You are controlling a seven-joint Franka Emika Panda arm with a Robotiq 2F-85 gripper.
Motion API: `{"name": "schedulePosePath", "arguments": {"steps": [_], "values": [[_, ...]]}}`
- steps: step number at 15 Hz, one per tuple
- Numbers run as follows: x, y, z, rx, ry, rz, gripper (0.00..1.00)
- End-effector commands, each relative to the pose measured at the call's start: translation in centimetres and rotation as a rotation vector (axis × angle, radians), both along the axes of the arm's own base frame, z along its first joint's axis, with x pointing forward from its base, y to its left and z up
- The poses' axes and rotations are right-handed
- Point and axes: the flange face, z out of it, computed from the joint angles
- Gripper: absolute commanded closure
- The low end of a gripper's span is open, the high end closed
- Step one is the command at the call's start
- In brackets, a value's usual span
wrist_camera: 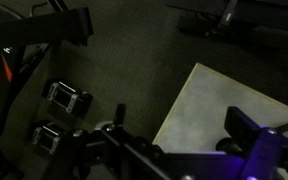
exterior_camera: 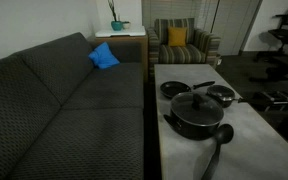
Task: Remove the lid from the black pot.
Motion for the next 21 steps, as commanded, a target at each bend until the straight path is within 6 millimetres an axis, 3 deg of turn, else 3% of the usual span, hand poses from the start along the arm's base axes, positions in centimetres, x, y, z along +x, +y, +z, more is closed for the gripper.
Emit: {"name": "schedulePosePath", "arguments": {"steps": [1,5,12,17,21], "values": [[0.0,0.0,0.0,0.0,0.001,0.0,0.0],[0.8,0.4,-0.2,-0.016,0.008,0.039,0.0],[5.5,4.0,-1.0,-0.083,0.04,0.245,0.0],[10.6,6.9,-1.8,-0.163,0.051,0.442,0.0],[15.8,9.4,-3.8,-0.201,0.043,0.596,0.0]]}}
